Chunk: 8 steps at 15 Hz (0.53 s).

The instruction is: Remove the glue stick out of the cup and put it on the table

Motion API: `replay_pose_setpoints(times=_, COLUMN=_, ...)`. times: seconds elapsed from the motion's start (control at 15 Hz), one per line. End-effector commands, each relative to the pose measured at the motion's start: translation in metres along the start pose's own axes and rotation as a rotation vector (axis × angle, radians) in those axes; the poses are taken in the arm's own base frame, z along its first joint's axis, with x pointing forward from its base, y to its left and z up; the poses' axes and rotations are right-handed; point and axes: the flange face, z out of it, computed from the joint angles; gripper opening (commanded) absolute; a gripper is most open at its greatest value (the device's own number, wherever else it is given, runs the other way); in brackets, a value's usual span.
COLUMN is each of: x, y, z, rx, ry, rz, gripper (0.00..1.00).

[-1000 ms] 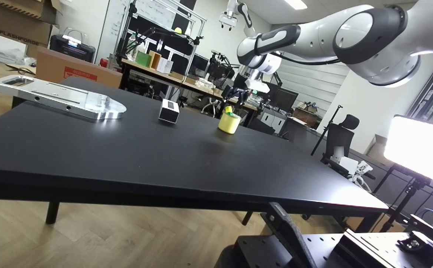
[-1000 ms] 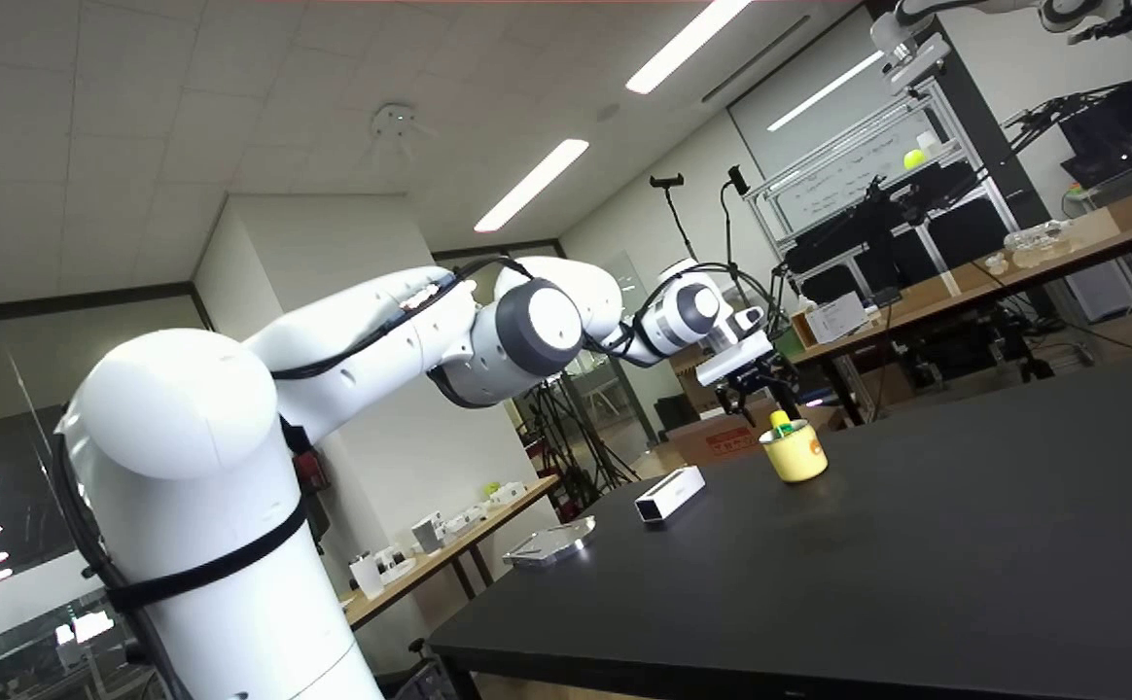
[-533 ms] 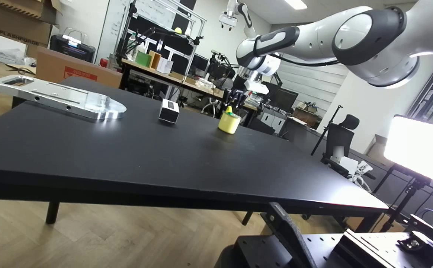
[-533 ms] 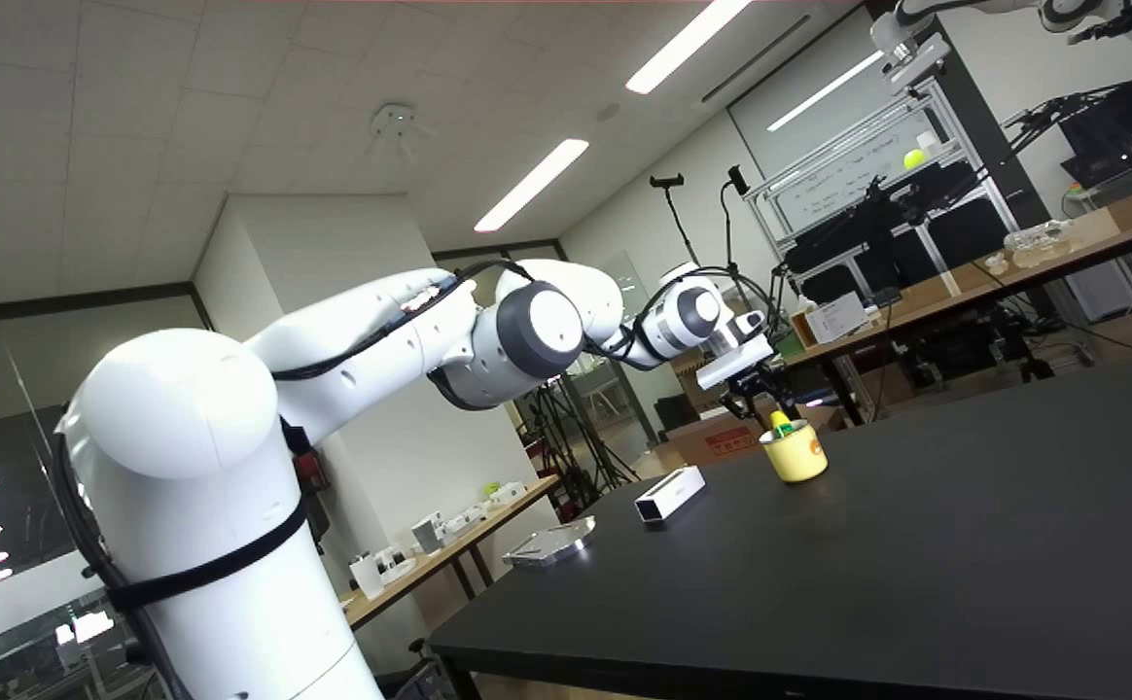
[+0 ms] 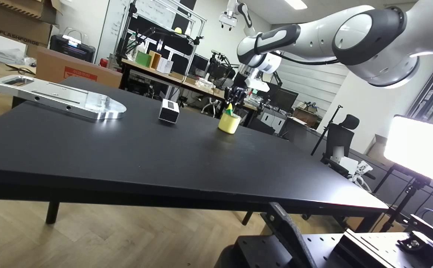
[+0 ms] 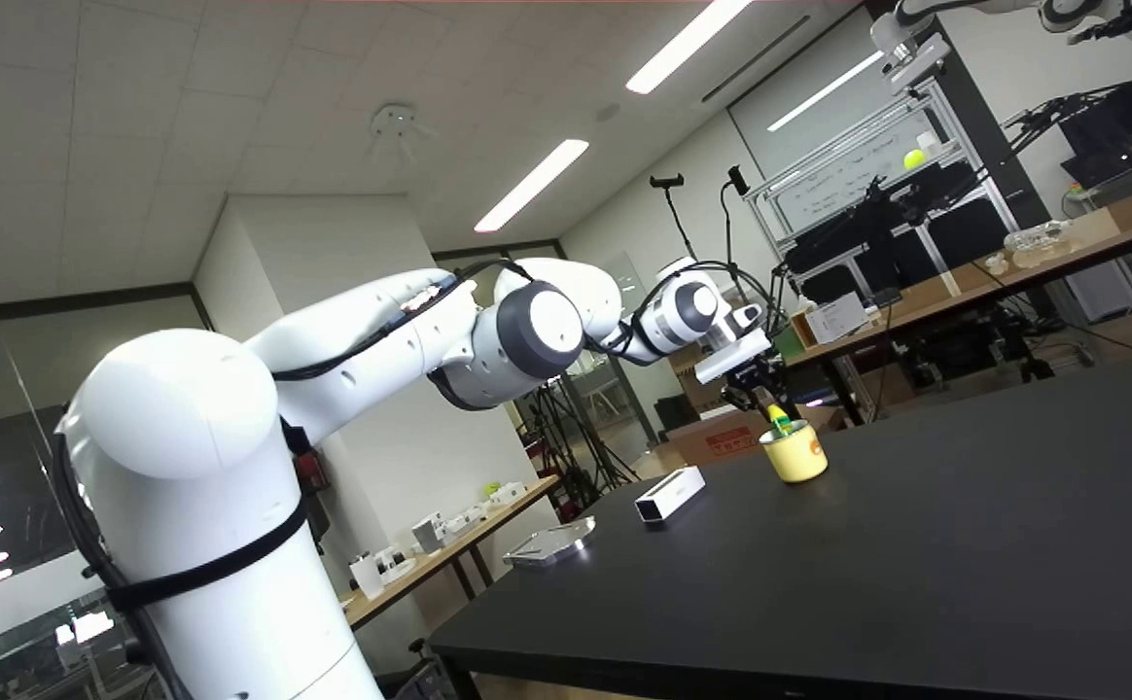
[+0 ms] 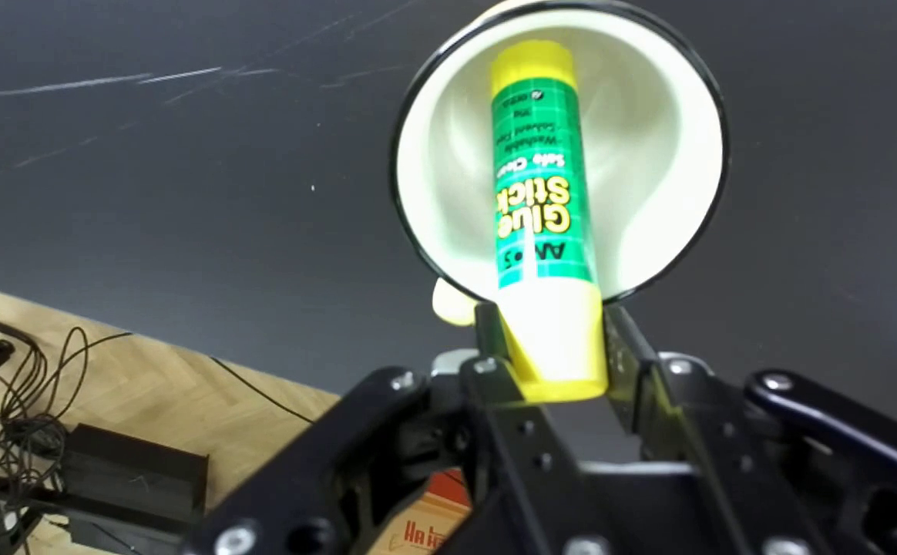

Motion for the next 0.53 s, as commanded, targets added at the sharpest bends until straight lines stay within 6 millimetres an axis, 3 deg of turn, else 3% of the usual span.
replay_pose_setpoints(times=0.0, x=0.015, y=0.004, z=-0.039, rx=-0.005, ry=0.033, rz=0.007, gripper=0.09)
replay_pose_setpoints(times=0.47, x=0.039, y=-0.007, z=-0.102, rx=0.044, ry=0.106, rz=-0.083, gripper=0.09)
